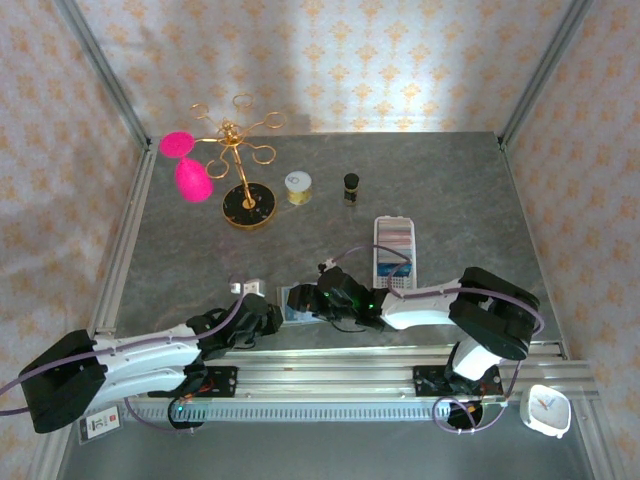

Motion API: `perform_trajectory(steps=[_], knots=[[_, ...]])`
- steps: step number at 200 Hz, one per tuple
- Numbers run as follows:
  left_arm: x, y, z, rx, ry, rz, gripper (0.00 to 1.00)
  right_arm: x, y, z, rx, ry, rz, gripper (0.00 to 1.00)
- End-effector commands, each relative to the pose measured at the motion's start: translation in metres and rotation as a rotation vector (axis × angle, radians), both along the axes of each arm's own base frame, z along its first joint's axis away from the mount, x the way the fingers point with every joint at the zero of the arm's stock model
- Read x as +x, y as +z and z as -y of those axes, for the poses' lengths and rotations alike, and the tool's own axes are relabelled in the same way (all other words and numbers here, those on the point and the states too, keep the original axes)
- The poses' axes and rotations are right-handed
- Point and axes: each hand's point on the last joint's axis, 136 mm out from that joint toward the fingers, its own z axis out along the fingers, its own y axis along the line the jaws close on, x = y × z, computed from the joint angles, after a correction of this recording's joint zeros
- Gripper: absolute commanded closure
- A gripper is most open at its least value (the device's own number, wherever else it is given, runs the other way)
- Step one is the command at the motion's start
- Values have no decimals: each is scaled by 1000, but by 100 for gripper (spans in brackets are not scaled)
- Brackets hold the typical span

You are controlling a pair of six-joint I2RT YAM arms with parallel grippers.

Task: Put the credit cards into the card holder

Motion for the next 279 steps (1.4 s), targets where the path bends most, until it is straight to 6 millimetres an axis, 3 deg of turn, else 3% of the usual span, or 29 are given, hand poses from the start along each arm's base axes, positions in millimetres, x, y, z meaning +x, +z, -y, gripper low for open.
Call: perform_trajectory(steps=[1,59,85,131,156,176,203,228,242,260,279], knots=[[-7,-12,-11,40,10,-27,83,2,15,-13,62,0,11,34],[-6,-7,-14,37,29,-14,82,1,15,-19,92,10,-8,33],[-3,-2,-20,35,67,4,75,0,22,-27,132,27,-8,33],[3,11,-33,29,141,53,74,2,43,-35,199,38,10,32],[4,20,-34,19,150,70,71,12,63,-23,181,4,99,32],[6,27,-30,-7,138,89,65,28,89,5,77,-53,262,34],[9,40,-22,-30,113,113,53,50,133,60,-93,-154,536,36],[13,54,-16,-39,89,140,50,45,201,95,-147,-118,870,38],[15,60,-13,-43,78,152,46,28,228,101,-196,27,1092,36],[16,63,-11,-58,75,169,35,7,235,106,-355,273,1396,33],[18,65,-12,-58,82,183,32,-4,198,121,-672,592,1622,27]])
